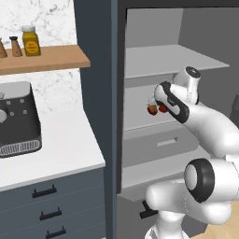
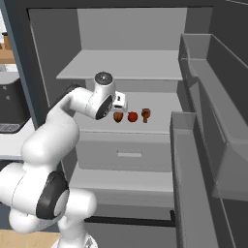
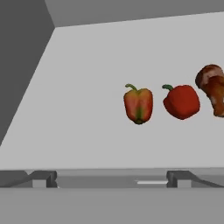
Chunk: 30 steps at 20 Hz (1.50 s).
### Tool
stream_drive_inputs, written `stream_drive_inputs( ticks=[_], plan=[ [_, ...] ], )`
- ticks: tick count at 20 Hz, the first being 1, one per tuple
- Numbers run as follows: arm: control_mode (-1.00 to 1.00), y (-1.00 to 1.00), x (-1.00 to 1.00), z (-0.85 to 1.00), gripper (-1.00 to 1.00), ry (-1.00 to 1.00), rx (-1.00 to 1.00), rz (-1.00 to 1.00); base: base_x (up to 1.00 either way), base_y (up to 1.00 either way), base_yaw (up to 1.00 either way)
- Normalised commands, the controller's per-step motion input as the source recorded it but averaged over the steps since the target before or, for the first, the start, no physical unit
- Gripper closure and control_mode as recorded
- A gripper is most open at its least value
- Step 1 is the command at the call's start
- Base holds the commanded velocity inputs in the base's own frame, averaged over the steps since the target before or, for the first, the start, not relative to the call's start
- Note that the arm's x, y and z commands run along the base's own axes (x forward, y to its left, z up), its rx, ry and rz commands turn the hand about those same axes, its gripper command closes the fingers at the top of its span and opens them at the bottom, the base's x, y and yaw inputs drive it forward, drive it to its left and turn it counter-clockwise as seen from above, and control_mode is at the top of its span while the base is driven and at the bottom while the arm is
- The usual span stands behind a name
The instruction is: Place one bell pepper and one chicken drumstick in each tupperware on the nearby counter, to pack two identical lunches.
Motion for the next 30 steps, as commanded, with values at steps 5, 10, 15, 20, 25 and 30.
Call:
stream_drive_inputs(
  ticks=[5, 10, 15, 20, 25, 30],
  plan=[
    [-1.0, 0.0, 0.25, -0.3, -1.0, 0.06, -0.05, -0.16, 0.0, 0.0, 0.0],
    [-1.0, 0.0, 0.27, -0.22, -1.0, 0.0, -0.01, -0.12, 0.0, 0.0, 0.0],
    [-1.0, -0.01, 0.33, -0.27, -1.0, 0.01, 0.0, -0.06, 0.0, 0.0, 0.0],
    [-1.0, -0.06, 0.37, -0.29, -1.0, 0.03, -0.01, -0.06, 0.0, 0.0, 0.0],
    [-1.0, -0.04, 0.4, -0.14, -1.0, 0.0, 0.0, 0.0, 0.0, 0.0, 0.0],
    [-1.0, -0.18, 0.29, -0.21, -1.0, 0.01, 0.0, 0.0, 0.0, 0.0, 0.0]
  ],
)
